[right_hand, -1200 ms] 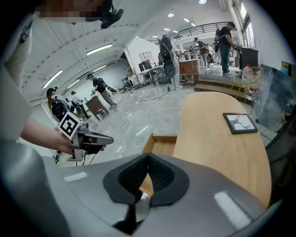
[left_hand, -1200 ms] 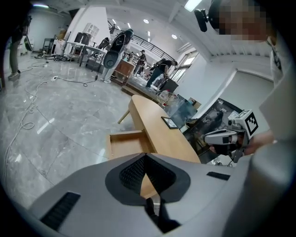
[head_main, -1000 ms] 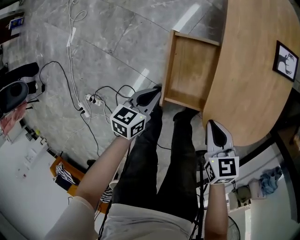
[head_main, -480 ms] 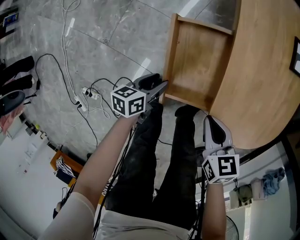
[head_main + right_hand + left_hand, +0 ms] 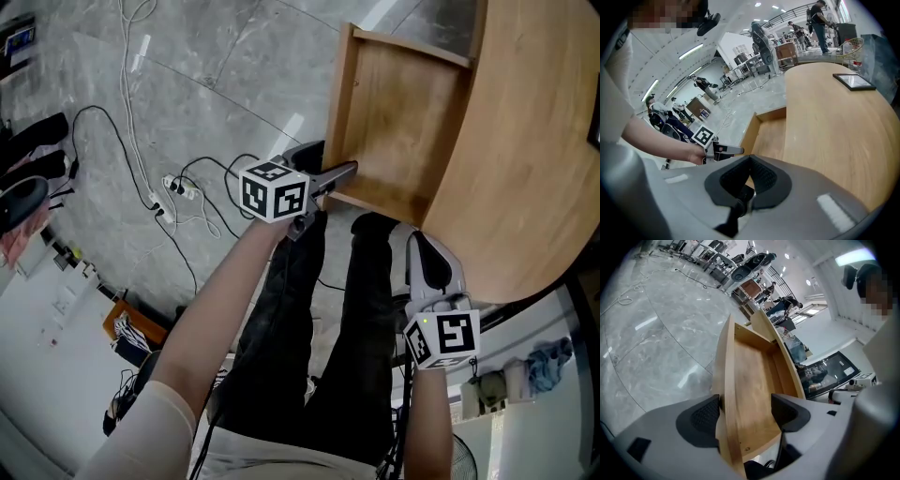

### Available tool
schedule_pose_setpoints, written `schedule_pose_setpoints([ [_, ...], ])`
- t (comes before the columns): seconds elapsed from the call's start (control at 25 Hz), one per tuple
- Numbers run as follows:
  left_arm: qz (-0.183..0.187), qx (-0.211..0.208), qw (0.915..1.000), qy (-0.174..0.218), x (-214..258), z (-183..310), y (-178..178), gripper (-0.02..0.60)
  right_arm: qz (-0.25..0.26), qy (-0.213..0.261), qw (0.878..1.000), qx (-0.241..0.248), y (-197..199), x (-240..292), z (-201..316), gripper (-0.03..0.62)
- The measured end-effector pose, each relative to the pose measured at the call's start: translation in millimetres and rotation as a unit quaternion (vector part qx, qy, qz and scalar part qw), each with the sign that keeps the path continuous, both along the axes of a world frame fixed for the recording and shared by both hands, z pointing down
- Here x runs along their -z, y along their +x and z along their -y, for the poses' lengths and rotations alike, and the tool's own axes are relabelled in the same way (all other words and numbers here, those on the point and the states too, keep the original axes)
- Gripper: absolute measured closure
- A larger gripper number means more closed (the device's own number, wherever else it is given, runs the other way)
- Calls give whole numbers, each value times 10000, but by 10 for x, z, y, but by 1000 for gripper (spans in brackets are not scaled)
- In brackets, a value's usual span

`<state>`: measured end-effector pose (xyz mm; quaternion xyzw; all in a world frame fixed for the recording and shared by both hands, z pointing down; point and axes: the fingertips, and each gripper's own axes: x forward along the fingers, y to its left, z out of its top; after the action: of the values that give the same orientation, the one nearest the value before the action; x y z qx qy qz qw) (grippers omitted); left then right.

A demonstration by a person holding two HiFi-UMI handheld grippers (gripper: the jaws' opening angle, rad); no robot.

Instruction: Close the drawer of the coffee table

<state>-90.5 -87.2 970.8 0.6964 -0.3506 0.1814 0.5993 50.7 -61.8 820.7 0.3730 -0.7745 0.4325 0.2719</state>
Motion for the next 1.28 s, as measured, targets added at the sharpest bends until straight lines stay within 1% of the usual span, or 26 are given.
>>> schedule_pose_setpoints([
  [0.08, 71, -68, 9999, 42, -37, -11, 22, 248, 25, -18, 10000, -15, 4, -23, -4, 583],
  [0.12, 70, -26, 10000, 47, -50, -8, 27, 244, 34, -28, 10000, -7, 5, -36, -11, 583],
  [0.28, -158, 395, 9991, 3, -28, 28, 28, 239, 66, -90, 9999, -47, 15, -75, -72, 583],
  [0.48, -159, 276, 9995, 6, 53, 6, 100, 193, 128, -143, 9997, -141, -6, -77, -129, 583],
  [0.68, -315, 452, 9985, -3, 138, -21, 145, 190, 175, -146, 9996, -140, -42, -86, -135, 583],
  [0.84, -354, 563, 9978, 13, 190, -23, 156, 186, 168, -180, 9995, -189, -16, -114, -165, 583],
  [1.0, -394, 485, 9980, 136, 311, -1, 224, 186, 156, -194, 9993, -281, 42, -107, -176, 583],
  [1.28, -510, 198, 9979, 356, 509, 44, 547, 186, 215, -135, 9990, -360, 178, -56, -204, 583],
])
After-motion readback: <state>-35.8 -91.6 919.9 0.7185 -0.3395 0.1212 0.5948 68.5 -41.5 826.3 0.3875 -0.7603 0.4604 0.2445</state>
